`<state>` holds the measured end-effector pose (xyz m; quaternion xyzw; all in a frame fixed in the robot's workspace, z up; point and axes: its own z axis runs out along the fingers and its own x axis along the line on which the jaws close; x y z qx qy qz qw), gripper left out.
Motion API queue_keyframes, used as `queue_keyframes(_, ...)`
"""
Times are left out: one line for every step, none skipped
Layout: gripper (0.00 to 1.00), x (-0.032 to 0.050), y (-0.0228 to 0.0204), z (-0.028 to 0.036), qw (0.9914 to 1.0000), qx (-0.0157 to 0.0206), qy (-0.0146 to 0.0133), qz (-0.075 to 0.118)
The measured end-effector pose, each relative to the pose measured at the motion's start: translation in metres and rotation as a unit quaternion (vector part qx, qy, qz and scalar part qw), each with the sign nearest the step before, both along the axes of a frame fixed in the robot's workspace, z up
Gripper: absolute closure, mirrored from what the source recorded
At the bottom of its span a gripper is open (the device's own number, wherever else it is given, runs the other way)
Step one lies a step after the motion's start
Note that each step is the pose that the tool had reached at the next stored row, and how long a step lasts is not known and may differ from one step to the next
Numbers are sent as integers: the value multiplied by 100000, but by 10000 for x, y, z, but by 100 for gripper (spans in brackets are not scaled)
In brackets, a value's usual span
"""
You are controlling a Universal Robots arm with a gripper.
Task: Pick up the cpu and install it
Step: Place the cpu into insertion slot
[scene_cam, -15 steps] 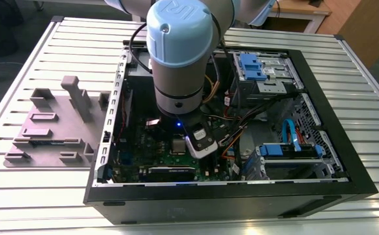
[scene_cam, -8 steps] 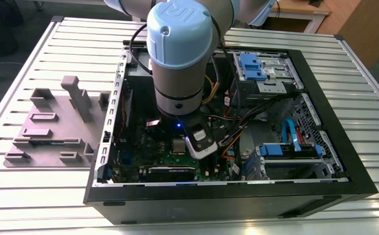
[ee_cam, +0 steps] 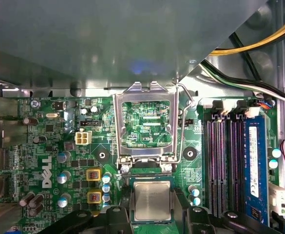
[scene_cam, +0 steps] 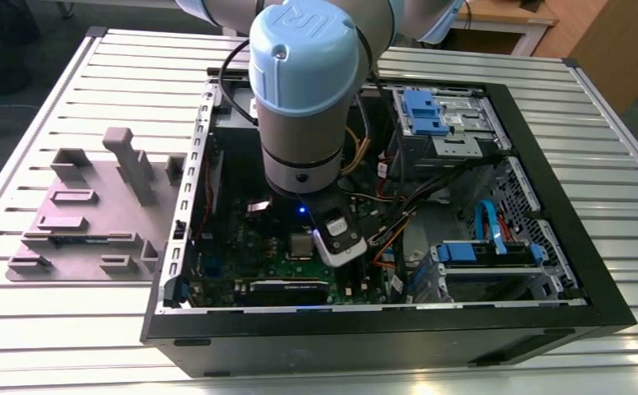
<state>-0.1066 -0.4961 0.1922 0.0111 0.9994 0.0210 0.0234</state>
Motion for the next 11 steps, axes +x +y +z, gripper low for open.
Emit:
queue_keyframes(54, 0, 0, -3, 100000, 7, -4, -4)
queue_keyframes(54, 0, 0, -7, 100000, 3, -2, 0)
queue_keyframes(54, 0, 1, -8, 100000, 5, -2, -3)
queue_keyframes(54, 0, 1, -8, 100000, 5, -2, -2)
queue_keyframes(54, 0, 1, -8, 100000, 3, -2, -3)
queue_keyframes(54, 0, 1, -9, 100000, 6, -3, -2)
queue_keyframes(54, 0, 1, -9, 100000, 10, -6, -2)
queue_keyframes(54, 0, 1, -9, 100000, 9, -5, -2)
queue_keyframes(54, 0, 1, -9, 100000, 9, -5, -3)
queue_keyframes(54, 0, 1, -10, 100000, 10, -5, -2)
queue_keyframes(54, 0, 1, -9, 100000, 4, -1, -2)
